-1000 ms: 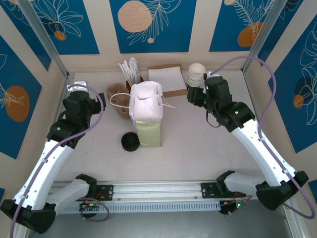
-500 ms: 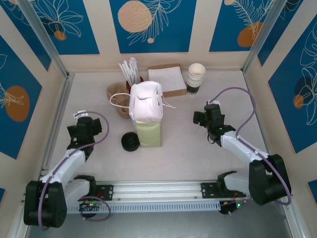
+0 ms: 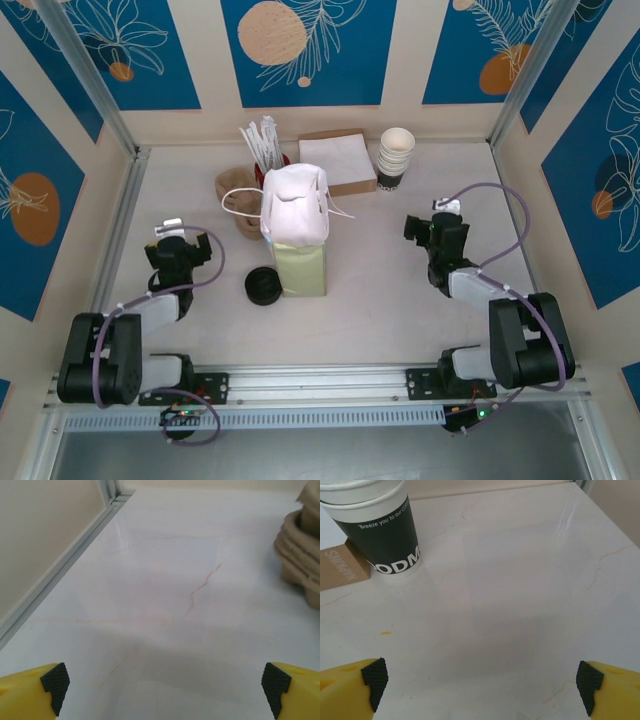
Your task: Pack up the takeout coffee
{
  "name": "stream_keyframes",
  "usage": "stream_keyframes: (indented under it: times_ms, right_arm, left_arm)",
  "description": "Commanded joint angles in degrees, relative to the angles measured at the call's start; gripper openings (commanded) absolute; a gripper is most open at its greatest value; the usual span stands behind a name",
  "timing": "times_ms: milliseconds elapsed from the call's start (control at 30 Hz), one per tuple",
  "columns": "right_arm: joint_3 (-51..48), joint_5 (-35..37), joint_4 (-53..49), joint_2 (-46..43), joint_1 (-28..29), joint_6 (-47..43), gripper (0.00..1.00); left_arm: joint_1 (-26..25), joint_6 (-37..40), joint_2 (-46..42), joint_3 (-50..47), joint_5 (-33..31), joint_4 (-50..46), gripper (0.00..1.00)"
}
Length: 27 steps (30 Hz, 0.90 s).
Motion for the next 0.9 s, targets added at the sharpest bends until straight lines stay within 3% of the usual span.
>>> stream_keyframes:
  times_ms: [0,133,367,533,600,867]
  right_arm:
    - [-3.07,-5.51,12.38,0.78,-1.96,-3.0,0.99]
    - [-4.3,-10.54,15.55,2.97,-3.49,-3.3,0.99]
    - [-6.28,-16.01,28.7,12.65,-3.12,-5.77,0.99]
    - [-4.68,-18.94,23.34,11.45,-4.83,-4.76,0.99]
    - [-4.47,-19.32,22.45,11.19,-5.05,-4.62,0.99]
    - [-3.98,-22.31,21.69,11.31,-6.26,-4.11,0.99]
  left_arm:
    - [0.81,0.42,2.62,-0.07,4.76,8.39,1.0]
    - [0.74,1.41,7.53,-0.1,8.26,13.78,1.0]
    - [0.14,3.04,8.32,0.31,10.67,13.86,1.0]
    - [-0.63,4.99,14.65,0.53,13.01,20.11,1.0]
    - [-1.56,5.8,14.0,2.65,12.07,14.53,1.0]
    - [-3.18,6.93,14.52,3.33,9.33,14.36,1.0]
